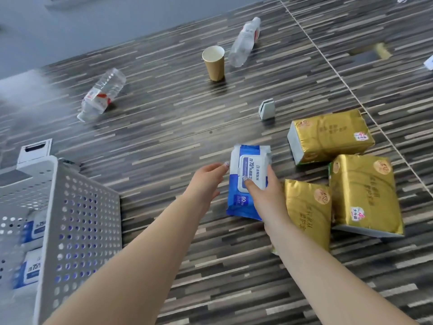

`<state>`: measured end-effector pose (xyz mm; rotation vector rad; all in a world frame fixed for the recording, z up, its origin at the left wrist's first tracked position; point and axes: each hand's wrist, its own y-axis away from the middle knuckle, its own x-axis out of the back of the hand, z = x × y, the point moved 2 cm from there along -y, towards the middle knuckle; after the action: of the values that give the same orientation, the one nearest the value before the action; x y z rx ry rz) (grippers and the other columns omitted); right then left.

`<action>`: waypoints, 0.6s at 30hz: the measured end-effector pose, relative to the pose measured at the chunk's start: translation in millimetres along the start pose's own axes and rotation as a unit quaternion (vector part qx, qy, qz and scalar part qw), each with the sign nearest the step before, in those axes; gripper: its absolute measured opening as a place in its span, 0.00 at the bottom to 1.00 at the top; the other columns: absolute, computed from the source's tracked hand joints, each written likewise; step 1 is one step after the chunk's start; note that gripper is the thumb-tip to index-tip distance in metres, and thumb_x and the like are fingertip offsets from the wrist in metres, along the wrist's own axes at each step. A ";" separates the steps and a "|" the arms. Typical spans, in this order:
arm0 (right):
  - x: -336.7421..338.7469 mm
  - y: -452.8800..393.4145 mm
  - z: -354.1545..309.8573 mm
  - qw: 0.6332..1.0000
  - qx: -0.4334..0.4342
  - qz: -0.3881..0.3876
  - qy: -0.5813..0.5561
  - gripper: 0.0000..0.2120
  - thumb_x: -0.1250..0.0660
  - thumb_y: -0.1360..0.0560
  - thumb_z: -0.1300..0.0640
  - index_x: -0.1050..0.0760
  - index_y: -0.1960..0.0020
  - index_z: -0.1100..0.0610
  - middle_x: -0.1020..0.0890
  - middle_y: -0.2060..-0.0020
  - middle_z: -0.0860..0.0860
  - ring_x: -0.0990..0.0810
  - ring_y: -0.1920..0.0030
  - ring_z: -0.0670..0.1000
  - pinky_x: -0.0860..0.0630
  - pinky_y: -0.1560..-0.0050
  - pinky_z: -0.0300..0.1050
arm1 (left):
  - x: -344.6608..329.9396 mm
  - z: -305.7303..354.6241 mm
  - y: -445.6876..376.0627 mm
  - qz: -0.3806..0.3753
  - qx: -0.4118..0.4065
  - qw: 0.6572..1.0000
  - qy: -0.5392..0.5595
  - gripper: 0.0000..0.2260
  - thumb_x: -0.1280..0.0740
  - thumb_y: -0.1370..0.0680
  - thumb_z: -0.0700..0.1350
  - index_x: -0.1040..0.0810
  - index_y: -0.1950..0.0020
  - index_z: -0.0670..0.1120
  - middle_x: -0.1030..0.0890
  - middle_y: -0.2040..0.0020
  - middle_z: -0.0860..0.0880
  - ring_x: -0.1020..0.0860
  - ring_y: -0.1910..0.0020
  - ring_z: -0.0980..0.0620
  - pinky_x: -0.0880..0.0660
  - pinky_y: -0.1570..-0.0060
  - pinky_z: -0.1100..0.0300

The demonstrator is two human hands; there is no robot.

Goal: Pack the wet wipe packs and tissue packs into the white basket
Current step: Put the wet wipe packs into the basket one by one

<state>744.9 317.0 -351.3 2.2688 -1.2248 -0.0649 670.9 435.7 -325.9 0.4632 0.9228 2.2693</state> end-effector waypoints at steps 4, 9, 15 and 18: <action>-8.3 -20.6 5.4 0.998 -0.049 0.012 0.022 0.35 0.28 0.33 0.47 0.38 0.30 0.49 0.25 0.38 0.51 0.25 0.38 0.54 0.23 0.43 0.59 | -13.8 -6.4 -23.5 -0.020 0.024 0.999 -0.035 0.23 0.31 0.26 0.53 0.29 0.35 0.44 0.20 0.41 0.49 0.25 0.40 0.48 0.29 0.38 0.50; -19.2 -30.7 16.3 0.997 -0.066 0.027 0.038 0.50 0.33 0.45 0.34 0.44 0.27 0.48 0.28 0.35 0.51 0.27 0.35 0.55 0.25 0.39 0.60 | -25.7 -14.0 -26.9 -0.045 0.040 0.998 -0.018 0.12 0.36 0.21 0.49 0.22 0.39 0.48 0.16 0.49 0.51 0.18 0.56 0.54 0.24 0.71 0.66; -12.0 -13.0 8.5 0.999 -0.025 0.036 0.027 0.43 0.28 0.41 0.44 0.40 0.29 0.48 0.25 0.38 0.50 0.25 0.39 0.54 0.22 0.43 0.58 | -24.6 -17.0 -12.7 -0.040 0.004 0.994 0.097 0.17 0.33 0.22 0.45 0.25 0.34 0.47 0.17 0.44 0.46 0.16 0.56 0.51 0.23 0.72 0.64; -7.6 3.3 -8.2 0.999 0.020 0.012 0.041 0.33 0.28 0.30 0.53 0.38 0.29 0.50 0.25 0.40 0.49 0.24 0.41 0.50 0.21 0.50 0.48 | -10.1 -12.5 2.3 -0.014 -0.015 0.992 0.121 0.22 0.29 0.25 0.45 0.30 0.33 0.47 0.19 0.41 0.45 0.16 0.56 0.52 0.21 0.69 0.60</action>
<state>740.4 325.2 -344.4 2.2671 -1.2203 0.0612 670.8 421.5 -333.8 0.1616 1.0056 2.3444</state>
